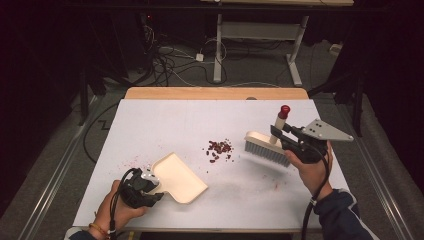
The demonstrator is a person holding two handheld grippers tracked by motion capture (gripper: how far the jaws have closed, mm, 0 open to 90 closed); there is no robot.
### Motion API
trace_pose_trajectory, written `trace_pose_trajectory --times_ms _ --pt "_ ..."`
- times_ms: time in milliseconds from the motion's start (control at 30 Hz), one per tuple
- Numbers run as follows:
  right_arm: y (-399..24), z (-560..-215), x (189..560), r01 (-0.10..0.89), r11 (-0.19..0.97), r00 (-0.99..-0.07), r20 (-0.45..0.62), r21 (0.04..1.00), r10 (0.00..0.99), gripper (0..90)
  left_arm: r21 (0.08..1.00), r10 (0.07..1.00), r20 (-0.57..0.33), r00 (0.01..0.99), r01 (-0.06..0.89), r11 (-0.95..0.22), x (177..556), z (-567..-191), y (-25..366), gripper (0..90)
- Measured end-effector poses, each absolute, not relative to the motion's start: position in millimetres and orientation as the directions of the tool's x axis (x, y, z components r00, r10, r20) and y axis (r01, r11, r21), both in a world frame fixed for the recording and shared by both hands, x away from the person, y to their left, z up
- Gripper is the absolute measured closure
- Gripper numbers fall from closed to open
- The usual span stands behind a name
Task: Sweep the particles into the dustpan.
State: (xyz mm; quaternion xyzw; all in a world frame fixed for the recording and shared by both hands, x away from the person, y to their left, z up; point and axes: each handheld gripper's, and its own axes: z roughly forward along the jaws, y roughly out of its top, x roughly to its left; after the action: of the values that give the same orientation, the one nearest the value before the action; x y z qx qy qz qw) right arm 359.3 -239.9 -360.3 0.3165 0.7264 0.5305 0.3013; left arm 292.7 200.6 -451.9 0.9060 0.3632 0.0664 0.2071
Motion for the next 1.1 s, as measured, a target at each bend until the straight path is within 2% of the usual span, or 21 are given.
trace_pose_trajectory --times_ms 267,600,700,867,1100 --pt "-204 -363 404 0.157 0.249 -0.583 -0.114 0.956 0.805 70.4 0.421 0.684 -0.027 0.729 0.629 -0.653 293 -453 198 63.9" --pt "-166 -371 447 0.185 0.264 -0.466 -0.152 0.947 0.872 70.4 0.425 0.684 -0.029 0.729 0.629 -0.651 293 -453 195 64.0" --pt "-152 -376 451 0.169 0.298 -0.437 -0.2 0.939 0.877 70.4 0.425 0.683 -0.029 0.73 0.628 -0.652 293 -454 194 63.9" --pt "-133 -387 450 0.183 0.292 -0.458 -0.182 0.939 0.87 70.4 0.42 0.68 -0.034 0.733 0.628 -0.656 293 -455 192 63.9" --pt "-114 -395 434 0.172 0.333 -0.544 -0.192 0.927 0.817 70.3 0.408 0.676 -0.045 0.735 0.631 -0.66 296 -458 188 64.0"
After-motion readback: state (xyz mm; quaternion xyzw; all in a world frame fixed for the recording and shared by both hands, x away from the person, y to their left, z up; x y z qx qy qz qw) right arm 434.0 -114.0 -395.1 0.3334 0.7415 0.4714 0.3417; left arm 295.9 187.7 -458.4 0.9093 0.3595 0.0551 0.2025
